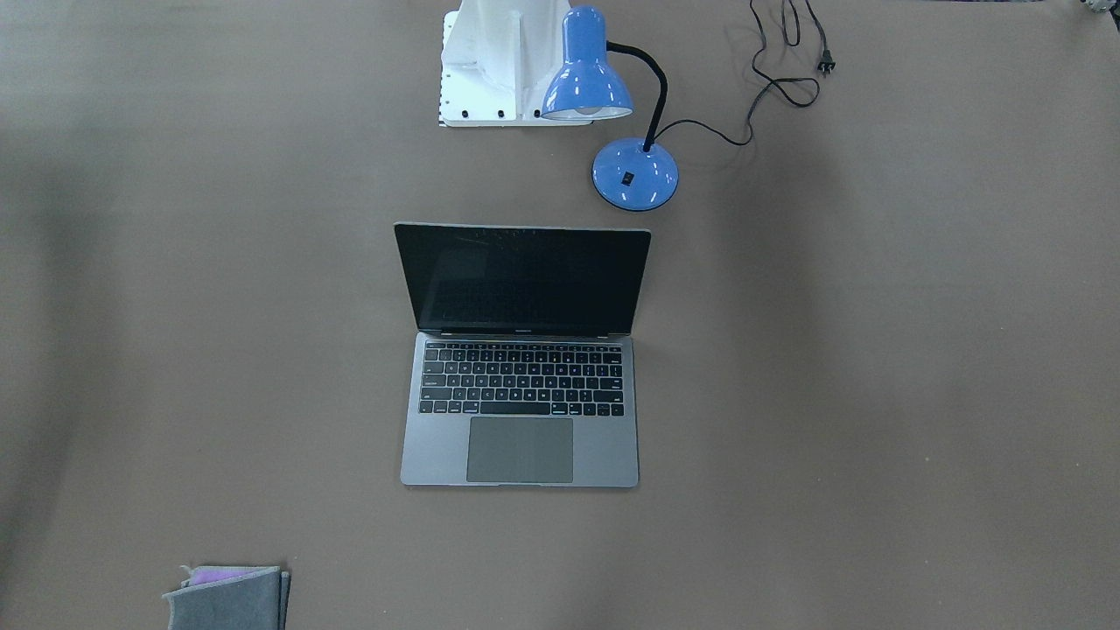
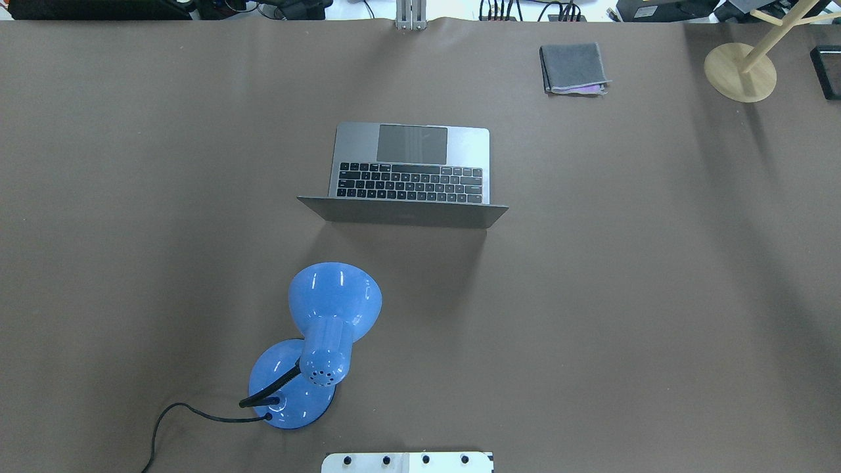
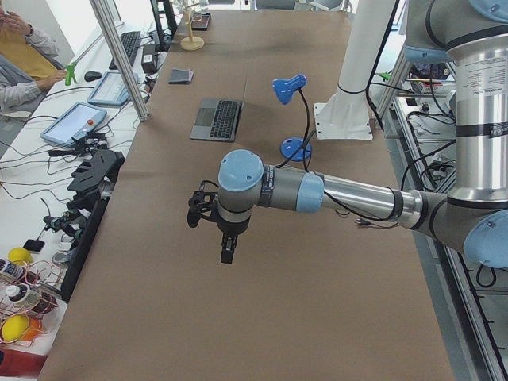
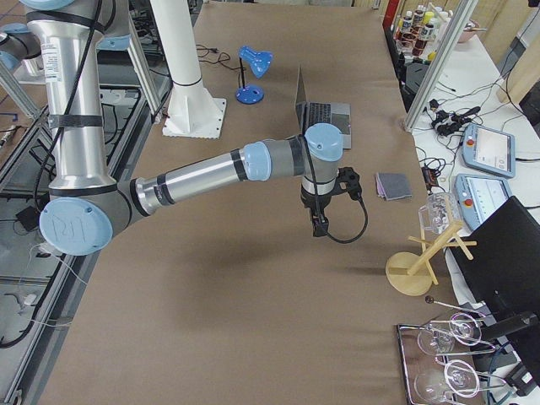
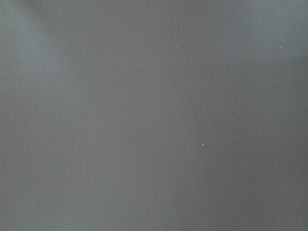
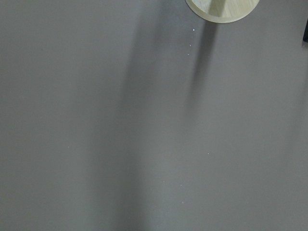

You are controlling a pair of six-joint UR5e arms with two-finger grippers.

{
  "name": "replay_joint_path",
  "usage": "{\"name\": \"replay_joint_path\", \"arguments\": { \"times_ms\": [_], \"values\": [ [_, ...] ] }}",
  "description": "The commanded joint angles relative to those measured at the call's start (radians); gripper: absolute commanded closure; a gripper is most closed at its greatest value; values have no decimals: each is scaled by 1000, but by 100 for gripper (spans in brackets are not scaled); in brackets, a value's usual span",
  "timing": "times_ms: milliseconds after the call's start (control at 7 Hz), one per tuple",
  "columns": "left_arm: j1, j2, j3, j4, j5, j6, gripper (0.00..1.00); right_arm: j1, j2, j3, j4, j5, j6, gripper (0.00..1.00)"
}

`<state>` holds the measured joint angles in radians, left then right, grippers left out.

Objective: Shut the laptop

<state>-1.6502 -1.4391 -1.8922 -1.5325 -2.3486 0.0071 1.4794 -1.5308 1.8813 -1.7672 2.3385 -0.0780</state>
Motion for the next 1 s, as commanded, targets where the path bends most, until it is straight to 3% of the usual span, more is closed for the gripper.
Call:
{"name": "replay_joint_path", "arguments": {
  "times_ms": [0,286,571,857],
  "values": [
    [0,41,-22,-5,-1,8,2,1,-17,-13,0,-1,-2,0],
    [-2,46,32,-36,-9,8,2,1,-41,-11,0,1,0,0],
    [0,48,16,-61,-14,-1,2,1,-38,-1,2,28,0,0],
    [0,103,-28,-77,-140,-4,2,-23,-38,-1,2,35,-2,0]
  ]
}}
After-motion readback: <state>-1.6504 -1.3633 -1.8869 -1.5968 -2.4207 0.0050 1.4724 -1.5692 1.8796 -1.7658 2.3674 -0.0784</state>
